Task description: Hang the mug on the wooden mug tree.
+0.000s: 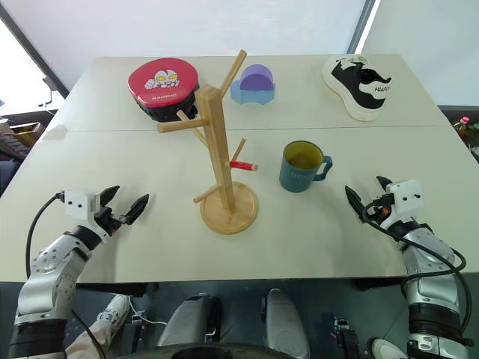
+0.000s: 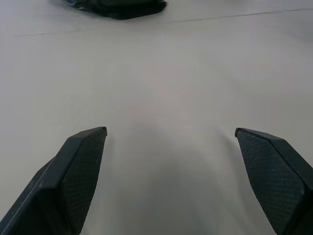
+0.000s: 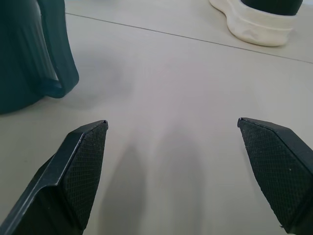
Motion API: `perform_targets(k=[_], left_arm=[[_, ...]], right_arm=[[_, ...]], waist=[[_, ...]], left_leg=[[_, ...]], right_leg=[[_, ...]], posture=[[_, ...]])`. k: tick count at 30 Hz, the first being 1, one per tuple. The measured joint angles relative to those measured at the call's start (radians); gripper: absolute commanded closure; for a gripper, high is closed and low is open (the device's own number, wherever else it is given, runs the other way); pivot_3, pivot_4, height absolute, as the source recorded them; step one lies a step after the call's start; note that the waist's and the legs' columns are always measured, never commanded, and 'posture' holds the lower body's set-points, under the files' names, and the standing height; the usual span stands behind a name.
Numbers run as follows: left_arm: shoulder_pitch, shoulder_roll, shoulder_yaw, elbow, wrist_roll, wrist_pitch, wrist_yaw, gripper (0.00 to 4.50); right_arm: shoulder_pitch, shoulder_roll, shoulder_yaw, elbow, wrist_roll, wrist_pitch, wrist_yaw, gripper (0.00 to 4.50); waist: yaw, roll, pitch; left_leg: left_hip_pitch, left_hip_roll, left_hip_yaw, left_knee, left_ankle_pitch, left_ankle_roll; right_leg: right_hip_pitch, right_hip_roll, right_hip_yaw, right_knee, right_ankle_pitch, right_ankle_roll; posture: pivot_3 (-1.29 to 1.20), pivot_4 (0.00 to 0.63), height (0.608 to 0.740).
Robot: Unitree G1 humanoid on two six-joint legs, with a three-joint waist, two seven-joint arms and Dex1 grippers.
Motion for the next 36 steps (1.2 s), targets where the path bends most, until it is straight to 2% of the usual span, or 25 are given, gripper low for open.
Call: perform_targets(k=[8,15,26,36], left_arm=[[0.101,0.051,-0.099,-0.173,-0.076,0.004,-0.212,0.0],[0.138,0.092,-0.2,-0.269,-0.078,-0.004,-0.305,0.0],[0.092,0.047,-0.279,-0.266,-0.072,-0.048,-0.335,0.0],[0.119,0.034,-0.308,-0.26,-0.065,-0.089,-0.343,0.0]], right_arm=[[-0.01,0.006,0.035,-0.057,0.001,0.021,-0.003,0.08],[-0.077,0.016,0.063,-0.055,0.0,0.03,-0.004,0.08],[-0.135,0.059,0.107,0.021,-0.016,0.004,-0.002,0.08],[-0.227,0.064,0.115,0.162,-0.034,-0.027,0.014,0.08]], waist=[[-0.002,0.003,-0.002],[-0.001,0.004,-0.002],[-0.003,0.005,-0.002],[-0.002,0.005,-0.002]], left_leg=[[0.0,0.0,0.0,0.0,0.0,0.0],[0.0,0.0,0.0,0.001,0.0,0.0],[0.002,-0.001,0.0,0.003,0.0,0.001],[0.002,-0.001,0.001,0.005,0.0,0.001]], right_leg=[[0.0,0.0,0.0,0.0,0.0,0.0],[0.001,0.0,0.0,0.0,0.0,0.0],[0.002,0.003,0.0,0.001,0.0,0.0],[0.003,0.004,0.0,0.003,0.0,0.0]], posture=[[0.0,0.15,0.735],[0.0,0.15,0.735],[0.0,0.15,0.735],[0.0,0.15,0.735]])
